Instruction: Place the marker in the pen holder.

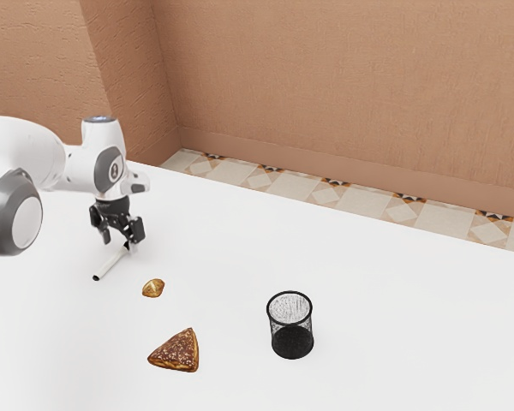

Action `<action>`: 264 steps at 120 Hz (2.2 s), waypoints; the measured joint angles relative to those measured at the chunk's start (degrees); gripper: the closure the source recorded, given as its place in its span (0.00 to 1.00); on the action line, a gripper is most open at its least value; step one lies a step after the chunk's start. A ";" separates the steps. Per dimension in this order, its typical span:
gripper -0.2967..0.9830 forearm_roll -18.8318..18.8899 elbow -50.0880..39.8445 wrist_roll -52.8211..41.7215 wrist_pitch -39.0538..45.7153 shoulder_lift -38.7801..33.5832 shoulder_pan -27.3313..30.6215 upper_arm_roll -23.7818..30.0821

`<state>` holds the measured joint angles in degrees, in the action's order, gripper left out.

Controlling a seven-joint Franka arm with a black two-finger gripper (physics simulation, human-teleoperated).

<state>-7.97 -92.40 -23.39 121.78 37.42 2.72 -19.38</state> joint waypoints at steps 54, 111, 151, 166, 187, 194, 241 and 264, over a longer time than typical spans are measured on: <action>0.47 -0.79 -0.08 -2.13 1.00 0.86 0.17 -0.12; 0.64 -1.37 0.27 -3.11 1.06 1.31 0.17 -0.22; 0.71 -1.43 0.20 -3.43 1.12 1.31 0.25 -0.24; 0.72 -1.44 0.19 -3.51 1.14 1.36 0.32 -0.26; 0.72 -1.44 0.19 -3.60 1.16 1.40 0.33 -0.26; 0.73 -1.43 0.19 -3.62 1.17 1.45 0.34 -0.24; 0.78 -0.79 0.08 -3.46 0.94 -0.39 0.13 -0.31; 0.79 -0.30 -1.62 -3.19 3.68 -6.55 0.00 -0.08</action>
<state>-8.27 -94.03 -26.57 125.47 30.87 2.72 -19.46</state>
